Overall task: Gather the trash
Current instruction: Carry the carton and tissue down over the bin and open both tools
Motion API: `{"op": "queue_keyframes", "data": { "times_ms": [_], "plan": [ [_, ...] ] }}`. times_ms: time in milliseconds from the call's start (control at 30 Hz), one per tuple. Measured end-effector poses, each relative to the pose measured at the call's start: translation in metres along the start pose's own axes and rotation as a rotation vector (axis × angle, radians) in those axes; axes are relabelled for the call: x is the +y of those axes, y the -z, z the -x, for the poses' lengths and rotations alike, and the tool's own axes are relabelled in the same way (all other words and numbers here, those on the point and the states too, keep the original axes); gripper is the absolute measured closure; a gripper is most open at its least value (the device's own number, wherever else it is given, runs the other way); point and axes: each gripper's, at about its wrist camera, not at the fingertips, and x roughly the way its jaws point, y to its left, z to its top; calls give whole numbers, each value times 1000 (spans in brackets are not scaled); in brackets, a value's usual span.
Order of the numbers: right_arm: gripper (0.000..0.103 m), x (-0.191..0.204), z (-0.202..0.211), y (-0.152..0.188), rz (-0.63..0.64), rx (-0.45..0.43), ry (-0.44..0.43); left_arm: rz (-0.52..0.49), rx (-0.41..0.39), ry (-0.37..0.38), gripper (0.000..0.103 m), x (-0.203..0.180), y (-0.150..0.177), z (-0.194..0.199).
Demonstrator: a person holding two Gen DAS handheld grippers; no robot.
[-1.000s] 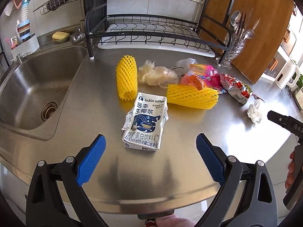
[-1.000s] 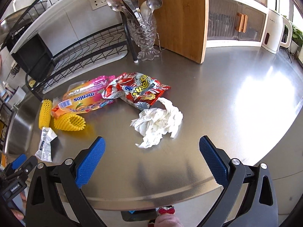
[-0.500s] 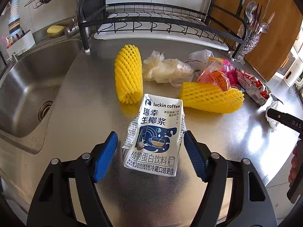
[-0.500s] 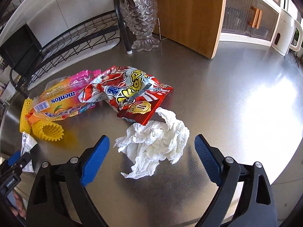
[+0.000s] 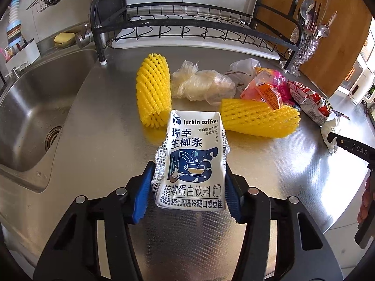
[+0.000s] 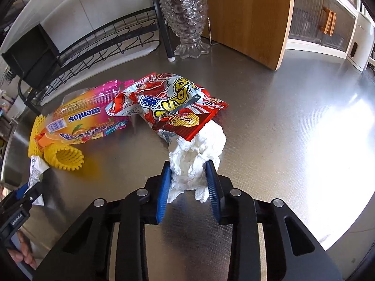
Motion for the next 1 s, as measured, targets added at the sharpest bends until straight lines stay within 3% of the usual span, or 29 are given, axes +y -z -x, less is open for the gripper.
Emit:
{"op": "queue_keyframes", "data": {
  "times_ms": [167,433,667,1000],
  "plan": [
    [84,-2,12,6,-24,-10,-29,-23,-24,8,51,-9,1,15],
    [84,5,51,27,-39,-45,-79,-40,-64,28,51,-17,19,54],
    [84,22,94,65,-27,-72,-118,-49,-83,62,51,-22,52,95],
    [84,55,126,127,43,-20,-216,-75,-55,88,51,-31,105,130]
  ]
}}
